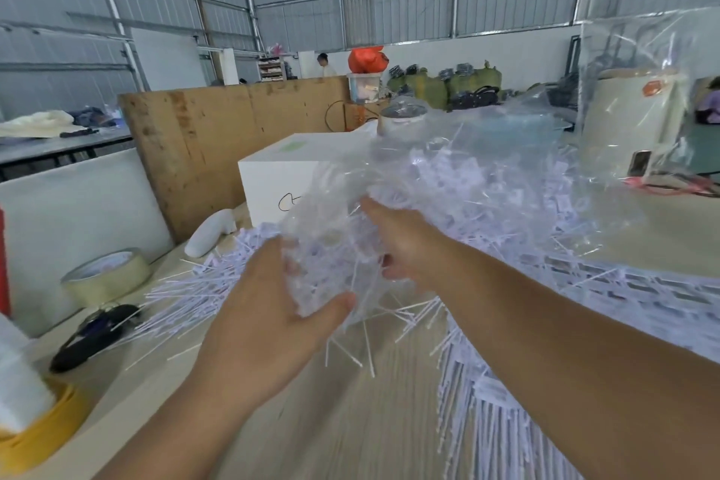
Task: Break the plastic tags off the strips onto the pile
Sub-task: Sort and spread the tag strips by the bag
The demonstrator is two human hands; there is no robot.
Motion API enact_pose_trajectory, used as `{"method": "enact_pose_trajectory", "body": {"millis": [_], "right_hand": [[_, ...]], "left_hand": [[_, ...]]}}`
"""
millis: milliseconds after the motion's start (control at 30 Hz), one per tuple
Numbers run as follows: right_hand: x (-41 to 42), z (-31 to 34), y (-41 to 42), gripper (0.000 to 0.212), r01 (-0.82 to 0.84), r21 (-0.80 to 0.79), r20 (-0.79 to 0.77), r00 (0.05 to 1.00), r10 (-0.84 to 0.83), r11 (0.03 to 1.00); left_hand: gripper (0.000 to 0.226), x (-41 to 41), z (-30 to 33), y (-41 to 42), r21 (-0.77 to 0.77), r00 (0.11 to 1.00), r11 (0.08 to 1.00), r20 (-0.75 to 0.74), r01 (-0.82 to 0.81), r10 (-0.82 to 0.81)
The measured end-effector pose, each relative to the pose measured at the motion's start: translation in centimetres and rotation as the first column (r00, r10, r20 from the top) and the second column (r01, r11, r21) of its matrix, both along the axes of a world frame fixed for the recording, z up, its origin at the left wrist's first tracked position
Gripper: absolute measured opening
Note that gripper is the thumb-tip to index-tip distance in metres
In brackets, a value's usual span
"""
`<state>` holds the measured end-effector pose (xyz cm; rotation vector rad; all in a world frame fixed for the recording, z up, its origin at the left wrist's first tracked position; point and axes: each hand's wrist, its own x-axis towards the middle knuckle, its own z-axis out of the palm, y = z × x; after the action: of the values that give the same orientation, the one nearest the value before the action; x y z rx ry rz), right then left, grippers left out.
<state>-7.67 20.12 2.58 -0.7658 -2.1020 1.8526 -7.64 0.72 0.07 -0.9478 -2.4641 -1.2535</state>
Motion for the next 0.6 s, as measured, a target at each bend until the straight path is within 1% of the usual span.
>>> {"method": "enact_pose_trajectory", "body": {"millis": [33,67,100,133,167,233,267,300,333,400,433,467,500,567,600], "right_hand": [[0.6,-0.5,0.1,0.056,-0.06,0.24,0.078,0.996,0.042,0.969],[1.4,-0.7,0.1,0.05,-0.117,0.483,0.152,0.987,0.048,0.868],[2.2,-0.8,0.3,0.045,-0.159,0.68,0.188,0.981,0.039,0.715],[2.9,-0.9,0.4,0.04,-0.195,0.784,0.214,0.976,0.037,0.589],[3.6,-1.0,0.6,0.037,-0.216,0.838,0.236,0.972,0.025,0.501],[5.0,-1.0,1.1,0.027,-0.215,0.885,0.242,0.97,-0.013,0.412],[5.7,-0.8,1.4,0.022,-0.186,0.907,0.208,0.978,-0.02,0.377],[6.4,-0.6,1.7,0.019,-0.153,0.919,0.167,0.986,-0.008,0.363],[7.2,-0.4,2.1,0.019,-0.115,0.926,0.11,0.993,0.034,0.359],[8.9,0.0,2.9,0.017,-0.064,0.905,0.004,0.99,0.142,0.421],[9.7,0.2,3.5,0.015,-0.038,0.903,-0.035,0.986,0.162,0.427],[10.5,0.3,4.2,0.014,-0.004,0.908,-0.058,0.989,0.135,0.419],[11.2,0.4,5.2,0.016,0.04,0.914,-0.071,0.996,0.061,0.403],[12.3,0.6,7.7,0.018,0.121,0.912,-0.058,0.984,-0.17,0.392],[12.6,0.5,9.0,0.015,0.132,0.905,-0.016,0.96,-0.278,0.405]], "left_hand": [[0.064,-0.1,0.0,0.3,0.004,0.998,0.999,-0.056,-0.04,0.04],[0.08,0.1,0.1,0.7,0.0,0.989,0.997,-0.128,-0.079,0.079],[0.092,0.3,0.2,1.1,0.009,0.967,0.994,-0.228,-0.111,0.11],[0.098,0.5,0.4,1.6,0.026,0.926,0.99,-0.352,-0.137,0.137],[0.099,0.7,0.6,2.1,0.053,0.855,0.986,-0.493,-0.157,0.163],[0.093,1.4,1.1,3.3,0.083,0.667,0.983,-0.724,-0.166,0.174],[0.09,1.7,1.3,3.9,0.06,0.596,0.986,-0.79,-0.156,0.142],[0.086,2.0,1.5,4.6,0.018,0.554,0.989,-0.827,-0.144,0.096],[0.081,2.4,1.6,5.5,-0.033,0.532,0.99,-0.845,-0.139,0.047],[0.071,2.6,1.5,7.1,-0.151,0.508,0.973,-0.86,-0.172,-0.044],[0.066,2.7,1.5,7.8,-0.216,0.517,0.955,-0.852,-0.205,-0.082],[0.058,2.7,1.4,8.5,-0.277,0.541,0.932,-0.834,-0.233,-0.112],[0.045,2.7,1.4,9.1,-0.328,0.564,0.91,-0.814,-0.253,-0.136],[0.018,2.8,1.4,10.1,-0.411,0.639,0.883,-0.747,-0.226,-0.184],[0.014,3.0,1.4,10.5,-0.436,0.696,0.882,-0.69,-0.178,-0.201]]}}
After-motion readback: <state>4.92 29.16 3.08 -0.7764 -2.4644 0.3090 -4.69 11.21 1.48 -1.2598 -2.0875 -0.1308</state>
